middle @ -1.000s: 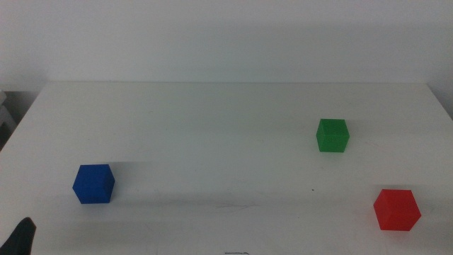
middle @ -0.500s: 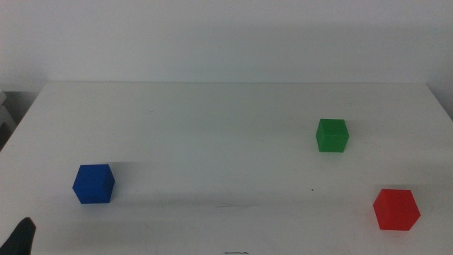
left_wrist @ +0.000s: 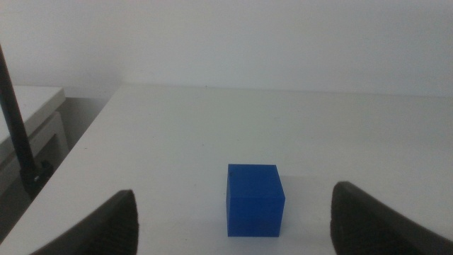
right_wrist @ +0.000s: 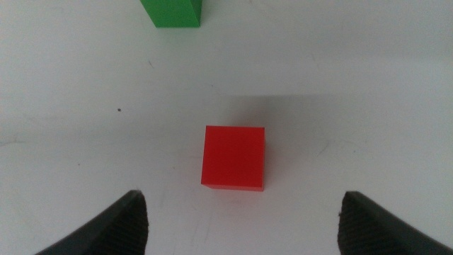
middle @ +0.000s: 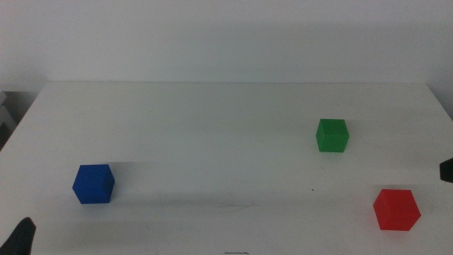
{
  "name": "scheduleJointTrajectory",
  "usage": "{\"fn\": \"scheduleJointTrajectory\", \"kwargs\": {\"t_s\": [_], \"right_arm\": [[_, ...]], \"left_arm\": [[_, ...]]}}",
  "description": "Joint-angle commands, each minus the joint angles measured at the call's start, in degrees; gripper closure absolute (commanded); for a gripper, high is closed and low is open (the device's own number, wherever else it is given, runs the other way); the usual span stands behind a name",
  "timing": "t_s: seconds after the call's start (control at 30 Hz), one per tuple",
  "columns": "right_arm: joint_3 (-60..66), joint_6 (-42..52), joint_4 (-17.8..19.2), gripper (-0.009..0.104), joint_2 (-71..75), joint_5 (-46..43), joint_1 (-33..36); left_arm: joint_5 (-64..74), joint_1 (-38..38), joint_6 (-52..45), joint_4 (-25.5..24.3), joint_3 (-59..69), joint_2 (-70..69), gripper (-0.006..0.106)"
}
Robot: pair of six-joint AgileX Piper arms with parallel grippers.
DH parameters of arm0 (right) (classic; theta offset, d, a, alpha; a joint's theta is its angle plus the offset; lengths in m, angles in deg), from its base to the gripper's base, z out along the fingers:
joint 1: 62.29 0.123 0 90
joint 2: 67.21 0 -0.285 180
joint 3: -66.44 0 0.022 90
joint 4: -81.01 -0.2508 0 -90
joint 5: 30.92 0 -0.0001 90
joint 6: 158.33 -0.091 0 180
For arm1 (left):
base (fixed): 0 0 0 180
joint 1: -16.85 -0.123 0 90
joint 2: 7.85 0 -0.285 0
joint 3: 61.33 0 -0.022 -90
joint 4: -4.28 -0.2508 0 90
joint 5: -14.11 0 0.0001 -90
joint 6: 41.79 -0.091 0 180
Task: Stack red cubes first, then green, then blue cubes in a specific spot.
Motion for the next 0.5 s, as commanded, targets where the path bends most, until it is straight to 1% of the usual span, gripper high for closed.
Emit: {"fn": "scheduleJointTrajectory", "kwargs": {"t_s": [0.0,0.1,0.2,0.37,0.47], "right_arm": [[-2.1,0.5,-0.9,0.001,-0.7,-2.7,-0.4],[-3.2,0.4,-1.7,0.001,-2.8,-0.6,-0.4],[-5.5,-0.2,-1.6,0.001,-6.8,3.6,-0.4],[-9.4,-0.3,-1.7,0.001,-14.5,7.5,0.1],[-11.2,-0.3,0.1,0.001,-19.0,9.0,2.7]], "left_arm": [[-4.7,0.1,0.7,0.4,-0.2,-1.1,0.008],[-4.7,0.1,0.7,0.4,-0.2,-1.1,0.008],[-4.7,0.1,0.7,0.4,-0.2,-1.1,0.008],[-4.7,0.1,0.7,0.4,-0.2,-1.1,0.008],[-4.7,0.1,0.7,0.4,-0.2,-1.1,0.008]]}}
